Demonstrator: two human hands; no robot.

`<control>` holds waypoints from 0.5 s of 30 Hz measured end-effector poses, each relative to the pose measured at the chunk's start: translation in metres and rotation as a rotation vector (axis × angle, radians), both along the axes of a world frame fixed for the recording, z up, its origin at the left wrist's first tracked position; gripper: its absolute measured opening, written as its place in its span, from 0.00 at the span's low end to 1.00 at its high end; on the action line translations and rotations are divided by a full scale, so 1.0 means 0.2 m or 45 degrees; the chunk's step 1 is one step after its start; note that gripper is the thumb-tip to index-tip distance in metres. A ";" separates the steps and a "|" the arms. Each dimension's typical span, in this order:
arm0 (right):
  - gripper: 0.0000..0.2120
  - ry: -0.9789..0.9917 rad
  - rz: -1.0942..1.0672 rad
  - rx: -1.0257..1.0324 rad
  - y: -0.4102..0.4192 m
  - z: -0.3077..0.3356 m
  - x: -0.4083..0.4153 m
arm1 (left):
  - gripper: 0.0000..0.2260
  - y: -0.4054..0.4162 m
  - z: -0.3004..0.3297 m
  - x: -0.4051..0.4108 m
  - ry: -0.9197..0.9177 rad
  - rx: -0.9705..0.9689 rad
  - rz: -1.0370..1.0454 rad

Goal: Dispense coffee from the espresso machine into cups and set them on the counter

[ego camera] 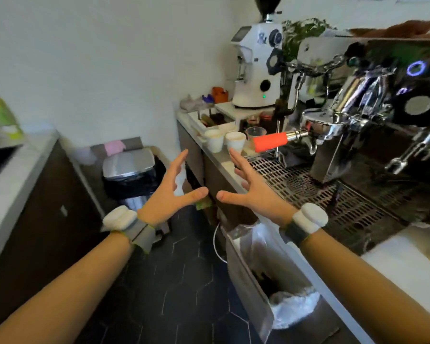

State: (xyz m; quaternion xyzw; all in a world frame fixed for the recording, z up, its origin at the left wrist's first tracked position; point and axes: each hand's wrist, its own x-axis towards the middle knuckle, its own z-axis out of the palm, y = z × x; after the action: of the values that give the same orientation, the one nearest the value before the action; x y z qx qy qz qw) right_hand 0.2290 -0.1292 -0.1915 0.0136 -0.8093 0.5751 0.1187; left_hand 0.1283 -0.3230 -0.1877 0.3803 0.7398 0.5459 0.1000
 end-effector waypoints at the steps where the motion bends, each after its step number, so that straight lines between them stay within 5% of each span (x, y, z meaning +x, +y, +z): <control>1: 0.43 -0.004 -0.011 0.008 0.00 0.00 -0.03 | 0.42 0.01 0.00 -0.03 -0.003 -0.014 -0.005; 15: 0.47 -0.035 -0.244 -0.038 0.13 -0.02 -0.82 | 0.41 0.26 -0.03 -1.00 -0.057 -0.033 -0.218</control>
State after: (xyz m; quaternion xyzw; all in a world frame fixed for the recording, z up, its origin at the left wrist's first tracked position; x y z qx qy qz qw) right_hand 0.0658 -0.1032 -0.1960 -0.0738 -0.7997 0.5733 0.1622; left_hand -0.0726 -0.2714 -0.1932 0.4286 0.7092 0.5340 0.1677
